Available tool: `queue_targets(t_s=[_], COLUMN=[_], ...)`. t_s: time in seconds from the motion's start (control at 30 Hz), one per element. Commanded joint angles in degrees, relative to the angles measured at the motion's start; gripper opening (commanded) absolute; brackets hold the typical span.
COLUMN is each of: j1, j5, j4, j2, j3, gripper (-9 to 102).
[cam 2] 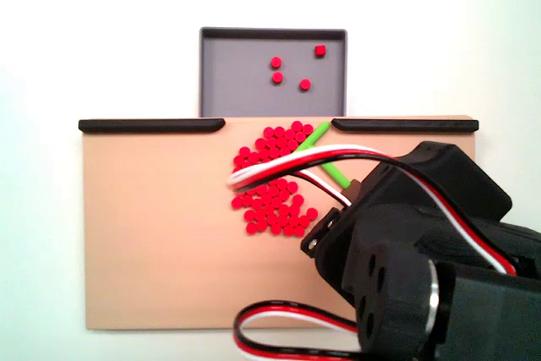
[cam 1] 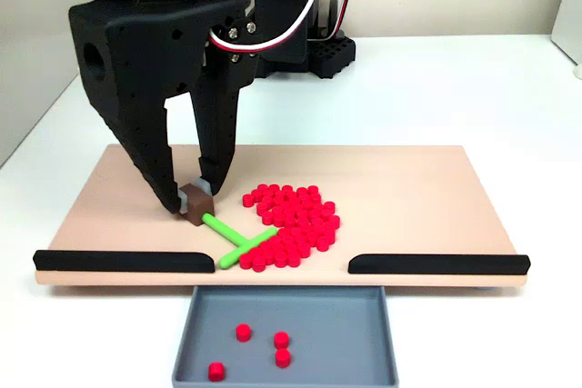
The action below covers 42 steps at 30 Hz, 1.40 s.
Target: Push granules from right to the grey container
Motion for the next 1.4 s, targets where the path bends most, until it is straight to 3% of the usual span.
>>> queue_targets(t_s=[0.0, 1.37], j1=[-0.5, -2.1], j5=[1.1, 20.9], j4=[0.4, 0.4], j2=[1.0, 1.0], j3=[-1.8, -1.8], gripper=[0, 0])
